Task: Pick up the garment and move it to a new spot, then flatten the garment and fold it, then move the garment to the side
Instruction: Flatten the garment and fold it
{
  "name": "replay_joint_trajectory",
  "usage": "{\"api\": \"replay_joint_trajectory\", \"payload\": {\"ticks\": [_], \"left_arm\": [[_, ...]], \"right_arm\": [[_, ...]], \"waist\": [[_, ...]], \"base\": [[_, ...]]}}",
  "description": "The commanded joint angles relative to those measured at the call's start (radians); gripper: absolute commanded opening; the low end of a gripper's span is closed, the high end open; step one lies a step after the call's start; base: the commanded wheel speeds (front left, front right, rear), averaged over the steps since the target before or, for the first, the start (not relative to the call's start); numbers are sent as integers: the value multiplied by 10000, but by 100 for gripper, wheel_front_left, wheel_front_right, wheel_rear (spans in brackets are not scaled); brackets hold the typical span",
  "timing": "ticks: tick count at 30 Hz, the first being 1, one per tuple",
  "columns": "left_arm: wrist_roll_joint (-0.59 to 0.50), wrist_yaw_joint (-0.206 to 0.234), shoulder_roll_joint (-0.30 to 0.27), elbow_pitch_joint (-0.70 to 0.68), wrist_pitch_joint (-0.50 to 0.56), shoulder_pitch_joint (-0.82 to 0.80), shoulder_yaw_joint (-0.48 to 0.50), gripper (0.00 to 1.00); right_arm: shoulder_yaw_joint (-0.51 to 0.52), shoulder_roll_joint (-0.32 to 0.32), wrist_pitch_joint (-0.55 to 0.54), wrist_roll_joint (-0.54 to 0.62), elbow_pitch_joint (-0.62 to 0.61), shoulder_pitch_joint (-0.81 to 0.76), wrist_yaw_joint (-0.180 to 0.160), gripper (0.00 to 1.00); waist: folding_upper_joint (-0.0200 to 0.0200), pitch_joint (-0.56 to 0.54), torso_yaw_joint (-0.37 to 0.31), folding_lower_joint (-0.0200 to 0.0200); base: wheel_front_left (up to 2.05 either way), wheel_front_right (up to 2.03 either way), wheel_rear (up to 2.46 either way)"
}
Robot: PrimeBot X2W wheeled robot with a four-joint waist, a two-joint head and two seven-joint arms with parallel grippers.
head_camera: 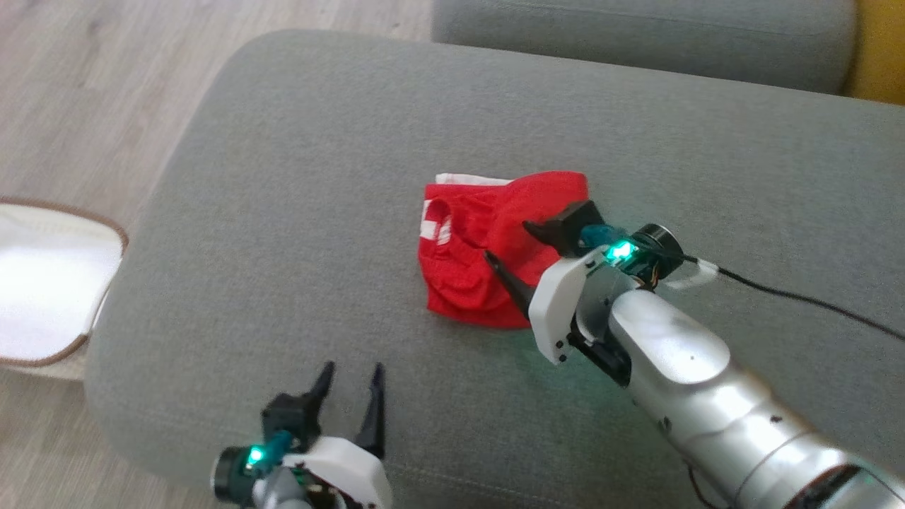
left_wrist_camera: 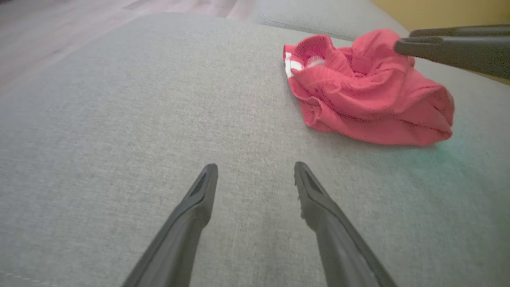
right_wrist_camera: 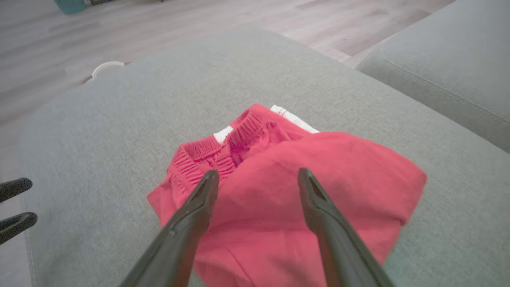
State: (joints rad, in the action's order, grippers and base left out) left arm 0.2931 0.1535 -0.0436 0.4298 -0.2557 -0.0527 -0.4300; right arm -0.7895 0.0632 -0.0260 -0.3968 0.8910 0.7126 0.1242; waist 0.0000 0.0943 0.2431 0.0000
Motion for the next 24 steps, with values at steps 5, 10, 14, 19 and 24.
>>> {"api": "replay_joint_trajectory", "payload": {"ticks": [5, 10, 14, 19, 24], "left_arm": [[228, -72, -66, -105, -61, -500, -297, 100], [499, 71, -66, -175, -61, -541, -526, 100], [562, 90, -66, -151, -61, -626, -554, 100], [487, 84, -66, -223, -61, -785, -554, 100], [449, 36, -66, -267, -61, -771, -588, 100]], "right_arm": [[-448, -124, -413, -154, 681, 961, 65, 100], [-668, -125, -431, -233, 1311, 1138, 65, 84], [-791, -127, -273, -457, 1498, 1170, 65, 0], [-776, -128, 759, -826, 1114, 1347, 65, 0], [-918, -128, 1749, -1395, 467, 1258, 65, 0]], "waist": [[0, 318, 458, 0], [0, 464, 566, 0], [0, 545, 617, 0], [0, 618, 676, 0], [0, 578, 812, 0]], "base": [[0, 0, 0], [0, 0, 0], [0, 0, 0], [0, 0, 0], [0, 0, 0]]}}
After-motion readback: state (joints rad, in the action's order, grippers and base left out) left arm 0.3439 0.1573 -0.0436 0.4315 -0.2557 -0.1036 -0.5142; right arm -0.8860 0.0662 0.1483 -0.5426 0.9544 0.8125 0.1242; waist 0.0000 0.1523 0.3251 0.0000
